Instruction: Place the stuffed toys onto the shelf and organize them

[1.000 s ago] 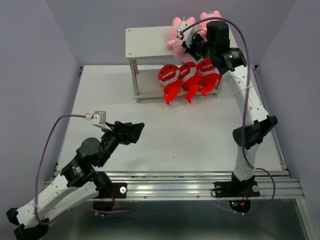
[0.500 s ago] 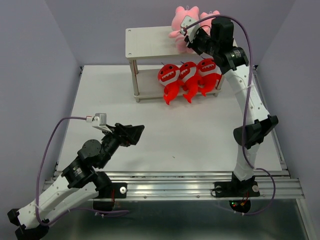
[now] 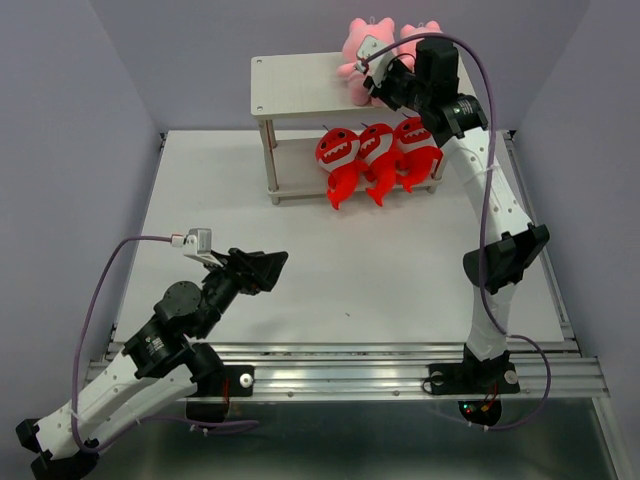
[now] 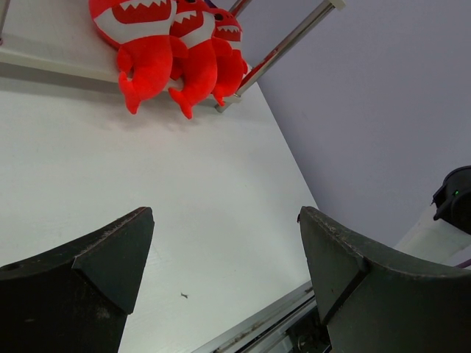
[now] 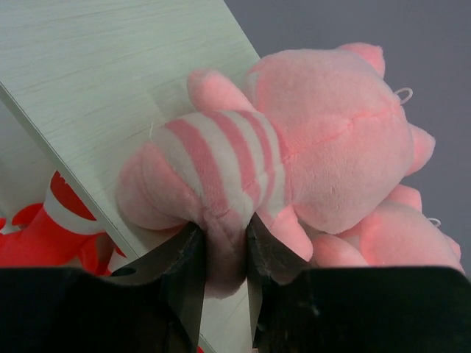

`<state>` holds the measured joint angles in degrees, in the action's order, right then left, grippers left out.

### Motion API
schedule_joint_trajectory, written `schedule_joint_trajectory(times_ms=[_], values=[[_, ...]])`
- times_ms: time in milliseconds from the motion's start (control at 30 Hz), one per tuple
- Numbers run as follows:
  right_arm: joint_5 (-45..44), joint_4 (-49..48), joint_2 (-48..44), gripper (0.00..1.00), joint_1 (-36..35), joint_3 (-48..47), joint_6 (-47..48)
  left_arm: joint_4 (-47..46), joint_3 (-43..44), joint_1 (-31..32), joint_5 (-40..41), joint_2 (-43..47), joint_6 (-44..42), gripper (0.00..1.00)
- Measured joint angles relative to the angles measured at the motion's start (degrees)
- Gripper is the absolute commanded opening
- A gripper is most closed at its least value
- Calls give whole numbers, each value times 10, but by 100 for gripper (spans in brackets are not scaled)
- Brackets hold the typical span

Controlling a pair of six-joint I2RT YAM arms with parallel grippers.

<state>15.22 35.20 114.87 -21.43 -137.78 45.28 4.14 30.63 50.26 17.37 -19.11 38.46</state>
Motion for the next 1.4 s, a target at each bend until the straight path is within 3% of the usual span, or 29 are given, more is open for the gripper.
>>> schedule_joint_trajectory(times_ms=[267, 667, 933, 1033, 1067, 1100, 1267, 1400], values=[[0, -14, -2, 50, 1, 11, 2, 0, -2, 0, -2, 0, 4, 91], [2, -14, -32, 70, 1, 29, -3, -2, -3, 0, -9, 0, 12, 91], [9, -16, -62, 77, 1, 41, -14, -9, -3, 0, -14, 1, 15, 91], [13, -16, -78, 89, 1, 49, -23, -9, -3, 0, -16, 1, 14, 91], [15, -16, -83, 100, 1, 49, -30, -9, -3, 0, -16, 1, 14, 91], [16, -16, -87, 100, 1, 50, -35, -9, -3, 0, -16, 1, 13, 91], [20, -16, -170, 100, 1, 122, -94, 12, 8, 0, -12, -9, -7, 93], [11, -22, -306, 100, 2, 257, -160, 29, 34, 0, -3, -24, -30, 97]])
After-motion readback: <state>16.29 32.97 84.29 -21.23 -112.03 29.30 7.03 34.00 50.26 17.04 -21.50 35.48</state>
